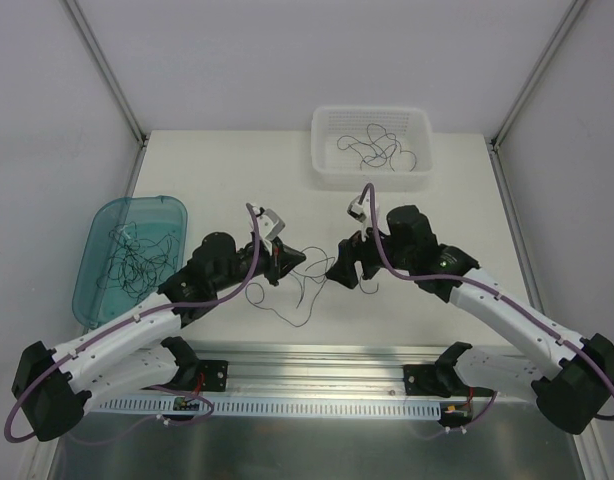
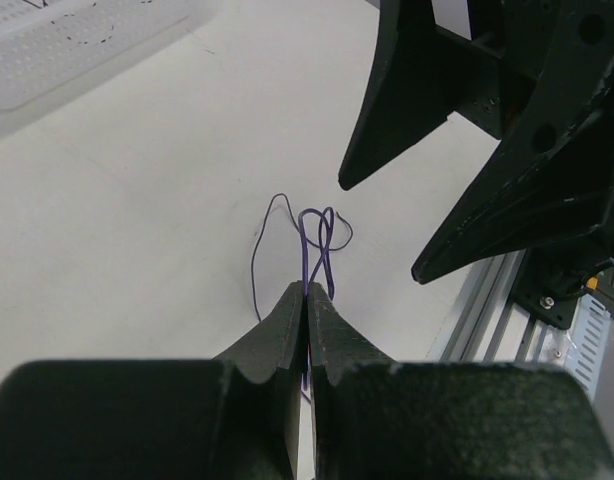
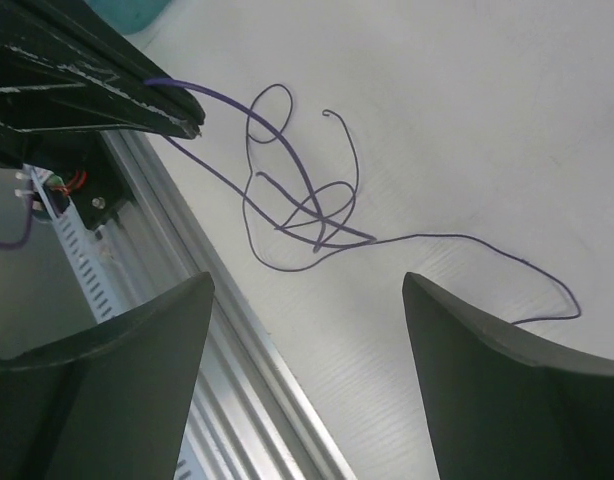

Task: Untangle the cables

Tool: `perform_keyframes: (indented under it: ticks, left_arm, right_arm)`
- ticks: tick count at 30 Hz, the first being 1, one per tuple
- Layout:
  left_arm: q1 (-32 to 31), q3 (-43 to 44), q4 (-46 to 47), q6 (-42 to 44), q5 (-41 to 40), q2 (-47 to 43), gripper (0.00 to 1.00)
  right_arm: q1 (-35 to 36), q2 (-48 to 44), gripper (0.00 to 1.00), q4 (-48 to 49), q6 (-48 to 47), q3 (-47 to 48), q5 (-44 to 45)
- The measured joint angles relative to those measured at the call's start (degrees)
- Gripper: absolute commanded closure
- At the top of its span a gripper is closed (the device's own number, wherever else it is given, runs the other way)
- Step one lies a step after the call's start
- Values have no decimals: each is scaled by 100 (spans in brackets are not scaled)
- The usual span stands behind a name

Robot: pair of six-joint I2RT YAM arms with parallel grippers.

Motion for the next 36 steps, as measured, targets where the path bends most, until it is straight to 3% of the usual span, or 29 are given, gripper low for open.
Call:
perform_keyframes:
  ticks: [6, 21, 33, 36]
  left_arm:
    - [0, 136, -157, 42, 380, 0, 100]
    - [0, 306, -415, 168, 632, -20, 100]
    - [0, 306, -463, 258, 520, -184, 100]
    - [0, 304, -546, 302, 352, -229, 100]
  right_arm:
    - [0, 146, 20, -249, -944, 212, -114]
    - [0, 608, 51, -501, -1731, 522, -745]
    - [-55, 678, 99, -597, -1849, 522, -984]
    - [-155, 645, 99, -603, -1851, 522, -1056]
